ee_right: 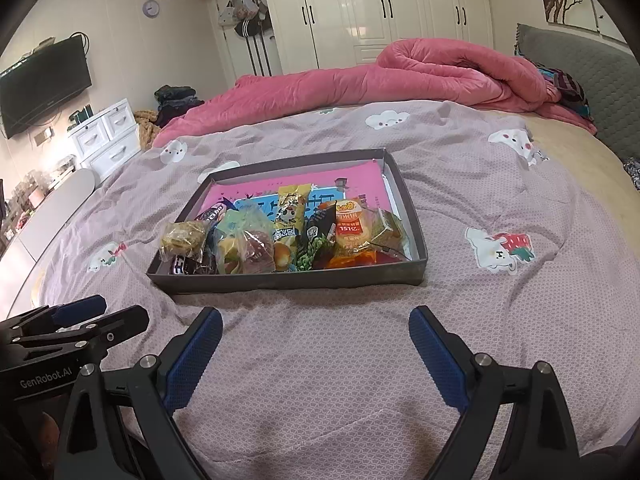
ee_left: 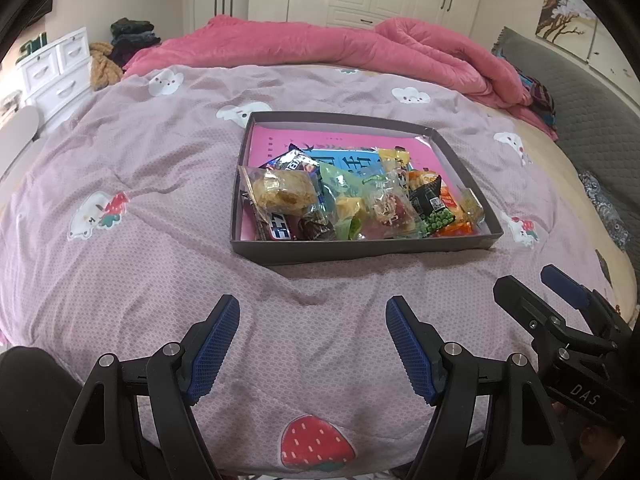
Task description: Organize snacks
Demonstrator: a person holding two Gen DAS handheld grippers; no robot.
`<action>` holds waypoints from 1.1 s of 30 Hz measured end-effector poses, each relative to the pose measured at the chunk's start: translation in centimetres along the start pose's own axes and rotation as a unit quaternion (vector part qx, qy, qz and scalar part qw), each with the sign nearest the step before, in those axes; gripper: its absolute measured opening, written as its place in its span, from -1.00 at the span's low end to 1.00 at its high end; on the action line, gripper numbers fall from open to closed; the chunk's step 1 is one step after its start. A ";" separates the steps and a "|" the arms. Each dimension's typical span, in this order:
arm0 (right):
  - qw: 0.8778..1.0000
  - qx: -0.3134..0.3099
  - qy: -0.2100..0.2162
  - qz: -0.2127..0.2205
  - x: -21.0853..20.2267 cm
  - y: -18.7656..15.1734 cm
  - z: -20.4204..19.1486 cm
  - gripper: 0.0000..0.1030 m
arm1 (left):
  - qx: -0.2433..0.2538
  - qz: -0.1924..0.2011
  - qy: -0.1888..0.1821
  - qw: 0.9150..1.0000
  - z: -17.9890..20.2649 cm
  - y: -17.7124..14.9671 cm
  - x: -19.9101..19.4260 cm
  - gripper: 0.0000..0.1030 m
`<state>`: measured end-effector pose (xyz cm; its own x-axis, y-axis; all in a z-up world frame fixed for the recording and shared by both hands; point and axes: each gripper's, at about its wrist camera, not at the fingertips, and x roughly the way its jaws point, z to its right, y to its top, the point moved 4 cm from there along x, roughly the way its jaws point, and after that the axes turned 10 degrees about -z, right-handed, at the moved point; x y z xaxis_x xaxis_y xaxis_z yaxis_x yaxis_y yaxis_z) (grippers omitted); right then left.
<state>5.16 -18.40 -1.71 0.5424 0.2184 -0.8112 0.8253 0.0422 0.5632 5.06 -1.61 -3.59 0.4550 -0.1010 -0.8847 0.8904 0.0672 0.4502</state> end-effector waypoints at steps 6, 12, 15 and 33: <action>1.000 0.005 0.001 0.001 0.0 0.0 0.1 0.84 | -0.001 0.000 0.001 1.000 0.0 0.0 0.0 0.49; 1.000 0.007 0.001 0.000 0.1 -0.1 0.2 0.84 | -0.001 0.001 0.002 1.000 0.0 0.1 -0.1 0.49; 1.000 0.007 0.001 -0.002 0.2 -0.1 0.3 0.84 | -0.001 0.002 0.002 1.000 -0.1 0.1 0.0 0.49; 1.000 0.025 -0.003 -0.001 0.8 0.1 1.7 0.87 | -0.008 0.004 0.004 1.000 -0.5 0.7 0.5 0.49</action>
<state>5.96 -19.87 -2.55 0.5418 0.2117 -0.8134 0.8331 -0.0067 0.5531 5.93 -1.09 -3.81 0.4616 -0.0931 -0.8822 0.8865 0.0836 0.4550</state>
